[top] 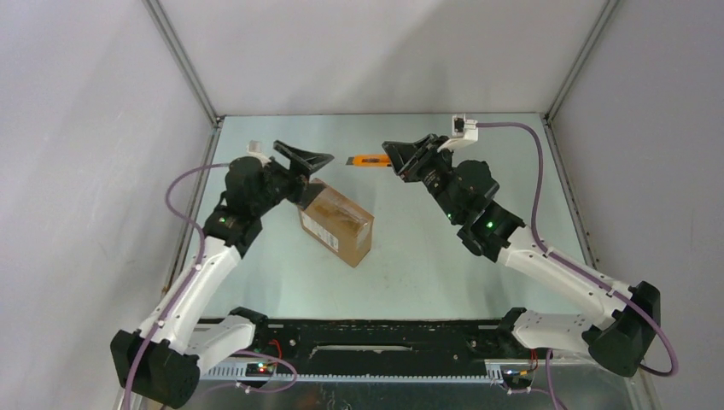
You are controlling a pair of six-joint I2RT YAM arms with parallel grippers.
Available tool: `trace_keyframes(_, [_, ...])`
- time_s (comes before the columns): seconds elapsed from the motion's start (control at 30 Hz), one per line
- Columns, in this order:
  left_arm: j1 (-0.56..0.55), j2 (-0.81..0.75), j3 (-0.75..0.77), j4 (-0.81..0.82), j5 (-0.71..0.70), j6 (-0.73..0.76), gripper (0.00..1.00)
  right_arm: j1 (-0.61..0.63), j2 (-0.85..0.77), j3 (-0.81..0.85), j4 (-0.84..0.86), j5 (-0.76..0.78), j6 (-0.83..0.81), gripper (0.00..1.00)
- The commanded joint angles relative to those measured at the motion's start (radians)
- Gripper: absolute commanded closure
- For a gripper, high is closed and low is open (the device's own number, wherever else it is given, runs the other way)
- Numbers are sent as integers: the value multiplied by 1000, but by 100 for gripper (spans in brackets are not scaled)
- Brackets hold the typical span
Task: Unpack the express box
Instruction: Cut the express box at the center of the board.
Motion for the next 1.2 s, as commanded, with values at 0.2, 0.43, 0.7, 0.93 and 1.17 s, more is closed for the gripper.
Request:
trace_keyframes(0.2, [188,80,300,-728,-258,389,0,12,100,101,97,-145,-345,100])
trace_keyframes(0.43, [212,355,532,-918,-304,475,0,54,199,130,142,-279,-472,100])
trace_keyframes(0.7, [204,560,751,-1119,-361,458,0,100,294,151,202,-328,-576,100])
trace_keyframes(0.93, [174,612,786,-1109,-295,419,0,150,343,162,235,-275,-720,100])
trace_keyframes(1.17, [164,681,849,-1143,-213,420,0,165,371,163,247,-262,-810,100])
